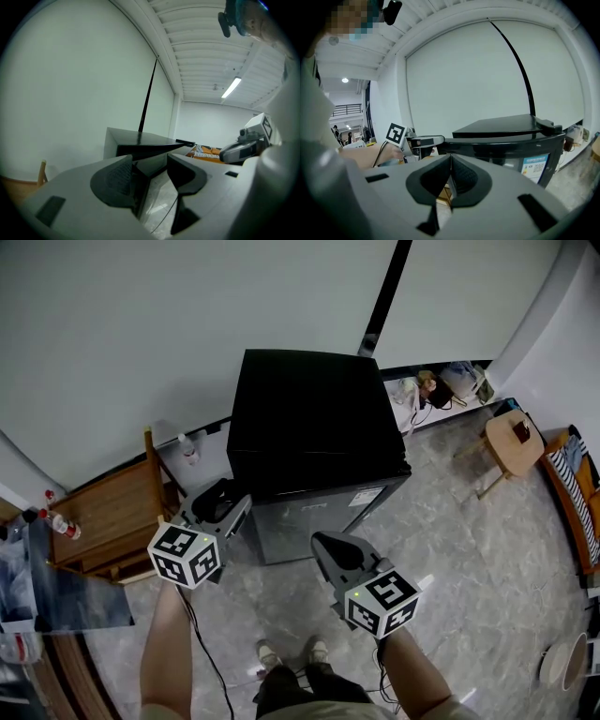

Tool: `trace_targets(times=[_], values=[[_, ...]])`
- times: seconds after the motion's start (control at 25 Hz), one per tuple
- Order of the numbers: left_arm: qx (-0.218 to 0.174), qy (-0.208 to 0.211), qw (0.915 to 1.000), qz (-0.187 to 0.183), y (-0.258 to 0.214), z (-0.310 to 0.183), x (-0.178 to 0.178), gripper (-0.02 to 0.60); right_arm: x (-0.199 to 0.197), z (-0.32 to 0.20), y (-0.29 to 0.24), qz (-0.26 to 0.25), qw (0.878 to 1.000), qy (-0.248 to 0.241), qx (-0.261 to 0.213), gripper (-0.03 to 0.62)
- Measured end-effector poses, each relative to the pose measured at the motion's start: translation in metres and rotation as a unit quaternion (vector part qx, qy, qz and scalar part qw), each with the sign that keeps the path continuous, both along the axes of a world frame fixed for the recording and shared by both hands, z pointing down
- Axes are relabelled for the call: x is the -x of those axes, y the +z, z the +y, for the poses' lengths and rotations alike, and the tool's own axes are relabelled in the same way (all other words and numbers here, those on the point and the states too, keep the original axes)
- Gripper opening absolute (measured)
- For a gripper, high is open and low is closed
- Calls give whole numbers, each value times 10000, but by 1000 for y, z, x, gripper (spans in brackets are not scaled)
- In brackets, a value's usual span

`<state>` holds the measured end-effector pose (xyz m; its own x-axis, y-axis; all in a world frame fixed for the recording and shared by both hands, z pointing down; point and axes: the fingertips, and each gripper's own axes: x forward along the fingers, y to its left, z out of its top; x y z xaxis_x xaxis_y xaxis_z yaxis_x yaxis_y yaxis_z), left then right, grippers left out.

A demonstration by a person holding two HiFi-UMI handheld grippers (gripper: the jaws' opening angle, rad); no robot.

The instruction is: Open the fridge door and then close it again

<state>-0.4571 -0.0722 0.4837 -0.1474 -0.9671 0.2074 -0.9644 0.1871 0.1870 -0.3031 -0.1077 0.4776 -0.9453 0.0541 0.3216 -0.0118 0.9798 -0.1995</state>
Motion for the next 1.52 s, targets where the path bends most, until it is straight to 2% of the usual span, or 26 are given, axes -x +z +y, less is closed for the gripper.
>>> trace_targets(times=[0.36, 0.64, 0.8, 1.16, 1.32, 1.52], values=[[70, -186, 9998, 15, 0, 13, -19, 230, -34, 4, -2, 23, 9998, 193, 27, -3], [247, -210, 9994, -156, 0, 27, -44, 232, -55, 13, -6, 37, 9996, 266, 77, -3], [395, -207, 9985, -318, 1, 37, -61, 227, -66, 24, -9, 29, 9997, 224, 79, -3], [555, -124, 9979, -321, 1, 55, -96, 218, -87, 36, -19, 21, 9997, 236, 48, -3], [607, -111, 9976, -328, 0, 63, -109, 193, -95, 40, -21, 25, 9995, 294, 58, -3], [734, -98, 9961, -471, 0, 69, -132, 186, -107, 47, -24, 50, 9995, 300, 58, -3]])
